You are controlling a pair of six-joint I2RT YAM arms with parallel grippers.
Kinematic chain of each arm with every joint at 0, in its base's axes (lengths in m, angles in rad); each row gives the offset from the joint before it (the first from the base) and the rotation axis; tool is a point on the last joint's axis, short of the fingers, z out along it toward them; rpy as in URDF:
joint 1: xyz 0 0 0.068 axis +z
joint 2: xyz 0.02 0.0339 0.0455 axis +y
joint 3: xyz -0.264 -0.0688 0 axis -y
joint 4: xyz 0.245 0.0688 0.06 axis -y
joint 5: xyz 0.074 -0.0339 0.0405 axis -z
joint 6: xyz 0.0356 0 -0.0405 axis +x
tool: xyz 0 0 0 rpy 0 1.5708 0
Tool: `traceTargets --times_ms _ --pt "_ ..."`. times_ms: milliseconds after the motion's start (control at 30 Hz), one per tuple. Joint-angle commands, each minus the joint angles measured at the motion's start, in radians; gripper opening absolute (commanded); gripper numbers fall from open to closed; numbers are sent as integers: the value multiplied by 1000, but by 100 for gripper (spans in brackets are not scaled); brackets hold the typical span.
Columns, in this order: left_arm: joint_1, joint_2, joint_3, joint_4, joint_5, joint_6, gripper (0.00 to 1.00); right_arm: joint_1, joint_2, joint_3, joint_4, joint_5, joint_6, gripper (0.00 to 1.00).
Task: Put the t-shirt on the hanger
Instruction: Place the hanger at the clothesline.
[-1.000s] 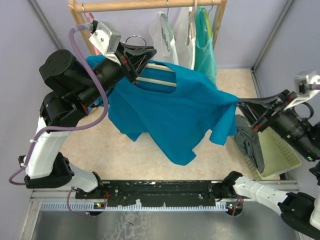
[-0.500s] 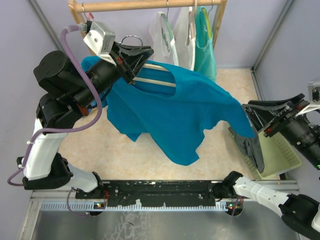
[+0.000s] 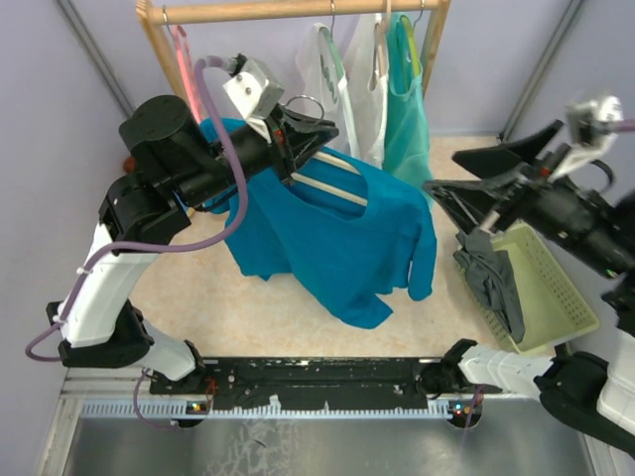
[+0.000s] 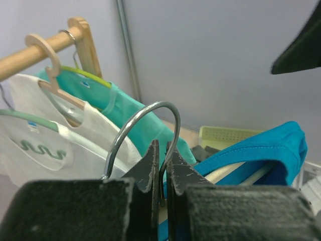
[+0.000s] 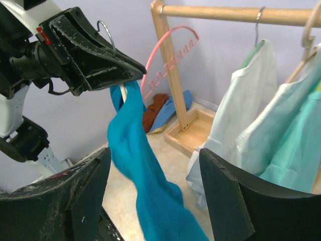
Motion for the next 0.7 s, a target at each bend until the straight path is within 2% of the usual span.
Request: traceTargets --times_ms 0,433,667 --pt "4 8 42 -1 86 -17 0 -6 62 -19 89 -105 -29 72" --pt "4 22 18 4 77 -21 0 -7 25 -216 114 -217 -12 73" --pt "4 44 26 2 85 -23 0 -6 19 -233 123 -210 -13 69"
